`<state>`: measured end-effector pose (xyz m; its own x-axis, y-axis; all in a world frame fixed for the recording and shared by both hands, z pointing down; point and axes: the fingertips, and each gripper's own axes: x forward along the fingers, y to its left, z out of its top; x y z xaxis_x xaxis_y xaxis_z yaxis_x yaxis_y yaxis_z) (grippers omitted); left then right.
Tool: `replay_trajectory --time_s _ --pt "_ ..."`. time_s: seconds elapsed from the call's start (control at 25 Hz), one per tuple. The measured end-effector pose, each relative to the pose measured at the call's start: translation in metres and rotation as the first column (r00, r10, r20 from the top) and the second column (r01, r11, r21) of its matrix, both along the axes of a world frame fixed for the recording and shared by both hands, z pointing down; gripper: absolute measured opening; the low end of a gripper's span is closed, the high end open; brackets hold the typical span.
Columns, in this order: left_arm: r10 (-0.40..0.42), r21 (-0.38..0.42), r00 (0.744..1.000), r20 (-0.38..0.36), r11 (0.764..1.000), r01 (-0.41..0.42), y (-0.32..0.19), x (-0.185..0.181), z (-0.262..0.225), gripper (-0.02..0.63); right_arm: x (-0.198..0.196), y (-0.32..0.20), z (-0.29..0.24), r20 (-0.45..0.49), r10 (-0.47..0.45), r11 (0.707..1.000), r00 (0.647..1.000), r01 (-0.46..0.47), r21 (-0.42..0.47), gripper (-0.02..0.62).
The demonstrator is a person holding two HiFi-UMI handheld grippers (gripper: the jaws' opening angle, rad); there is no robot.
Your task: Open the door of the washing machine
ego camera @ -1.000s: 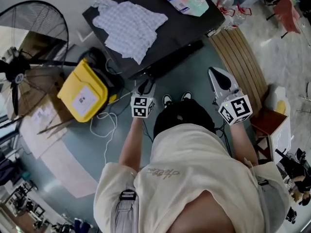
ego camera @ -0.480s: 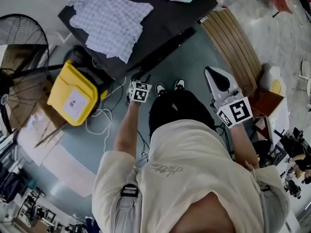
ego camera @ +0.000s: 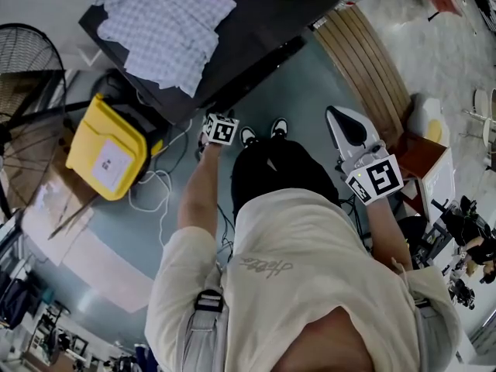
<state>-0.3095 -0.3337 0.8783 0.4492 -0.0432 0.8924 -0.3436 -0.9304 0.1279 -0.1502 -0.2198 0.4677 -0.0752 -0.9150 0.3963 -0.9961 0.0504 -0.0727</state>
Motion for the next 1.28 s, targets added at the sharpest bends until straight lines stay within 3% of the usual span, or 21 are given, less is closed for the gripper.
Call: replay_trajectory --time_s 0.08,0.36,0.56,0.8,1.16,1.28 --pt "0.003 -0.003 0.999 0.047 1.0 -0.003 0.0 -0.005 0.005 0.113 0.0 0.002 0.0 0.003 0.001 1.0 1.0 -0.001 0.002 0.0" --pt "0.088 0.013 0.993 0.085 0.996 -0.089 0.003 -0.006 0.005 0.094 0.0 0.01 0.006 0.018 0.021 1.0 1.0 -0.021 -0.01 0.0" --pt "0.113 0.071 0.993 0.037 0.991 -0.115 0.004 0.009 -0.007 0.083 -0.001 0.02 0.016 0.026 0.041 0.999 0.999 -0.04 -0.031 0.0" --pt "0.111 0.007 0.988 0.108 0.994 -0.112 0.024 -0.005 0.004 0.087 -0.001 0.026 0.019 0.036 0.064 0.998 0.997 -0.062 -0.032 0.0" --pt "0.123 -0.052 0.988 0.098 0.992 -0.118 0.071 0.001 0.005 0.089 0.0 0.04 0.024 0.053 0.088 0.996 0.995 -0.086 -0.033 0.0" --pt "0.093 -0.085 0.99 0.108 0.993 -0.084 0.09 0.002 0.006 0.091 0.004 0.049 0.026 0.058 0.096 0.995 0.994 -0.094 -0.032 0.0"
